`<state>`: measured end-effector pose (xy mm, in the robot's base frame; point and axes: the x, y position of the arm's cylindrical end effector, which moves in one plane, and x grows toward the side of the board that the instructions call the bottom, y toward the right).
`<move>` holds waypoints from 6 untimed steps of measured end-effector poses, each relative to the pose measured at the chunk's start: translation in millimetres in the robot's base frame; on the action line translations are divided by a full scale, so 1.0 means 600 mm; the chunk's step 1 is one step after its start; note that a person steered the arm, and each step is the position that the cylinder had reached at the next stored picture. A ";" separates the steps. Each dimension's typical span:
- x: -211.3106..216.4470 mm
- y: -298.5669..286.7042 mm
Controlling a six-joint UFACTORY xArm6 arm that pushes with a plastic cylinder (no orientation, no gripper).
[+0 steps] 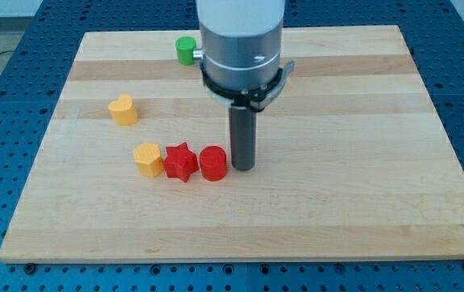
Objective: Place the arm towards the top left of the board
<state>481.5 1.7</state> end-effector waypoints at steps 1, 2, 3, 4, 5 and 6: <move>-0.087 -0.002; -0.181 -0.059; -0.250 -0.166; -0.253 -0.333; -0.251 -0.491; -0.223 -0.509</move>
